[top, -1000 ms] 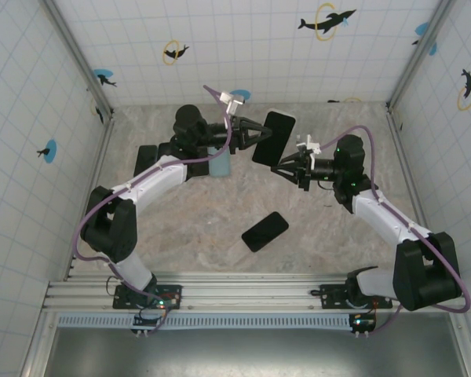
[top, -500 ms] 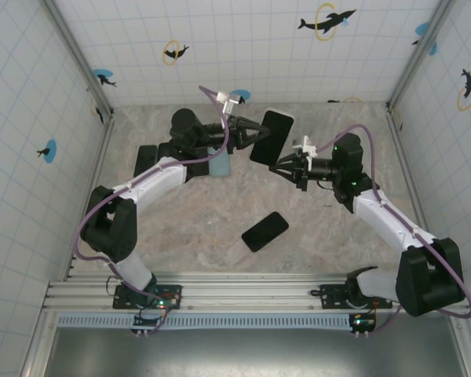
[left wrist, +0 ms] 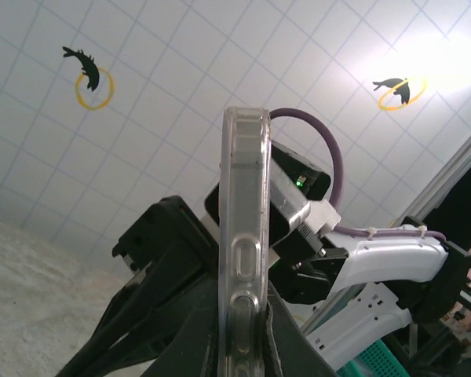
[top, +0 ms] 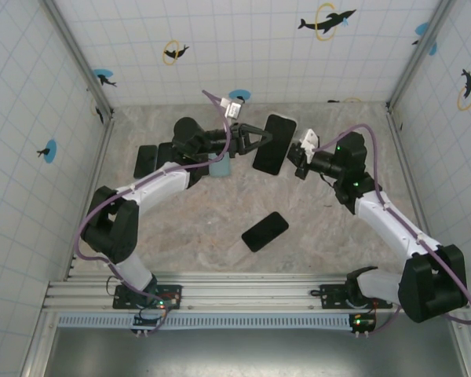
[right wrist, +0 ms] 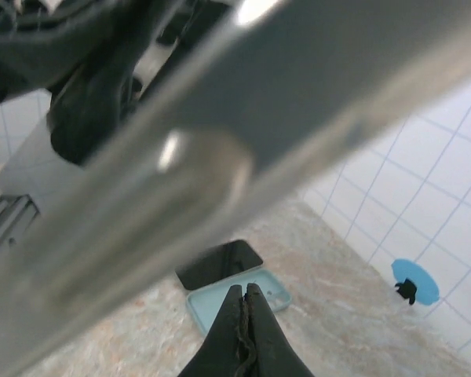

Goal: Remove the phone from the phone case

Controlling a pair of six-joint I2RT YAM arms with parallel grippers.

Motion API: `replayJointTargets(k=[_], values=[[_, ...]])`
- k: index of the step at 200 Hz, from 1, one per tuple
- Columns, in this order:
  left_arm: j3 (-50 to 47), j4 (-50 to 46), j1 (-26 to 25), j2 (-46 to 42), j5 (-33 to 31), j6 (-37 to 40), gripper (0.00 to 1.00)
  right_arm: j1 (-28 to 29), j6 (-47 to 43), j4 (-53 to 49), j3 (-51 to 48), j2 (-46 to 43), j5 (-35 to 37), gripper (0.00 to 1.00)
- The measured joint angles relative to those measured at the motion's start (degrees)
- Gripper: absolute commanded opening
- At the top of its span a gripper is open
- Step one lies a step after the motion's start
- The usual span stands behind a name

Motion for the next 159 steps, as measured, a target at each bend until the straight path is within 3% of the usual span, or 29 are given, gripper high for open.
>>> replayJointTargets(k=[27,76,159], values=[[0.0,-1.0,-0.1,0.0,-1.1,0.3,0.00,-0.4,3.1,1.2,0.0,0.0,-1.1,0.09],[0.0,-1.1,1.4,0.0,-3.4,2.2,0.00,-2.5,9.5,0.6,-2.6,-2.2,-8.8,0.38],[2.6,-7.7,1.4,-2.3,-1.2,13.8,0.00,-0.2,12.6,-3.3,-2.6,-0.1,-18.6,0.40]])
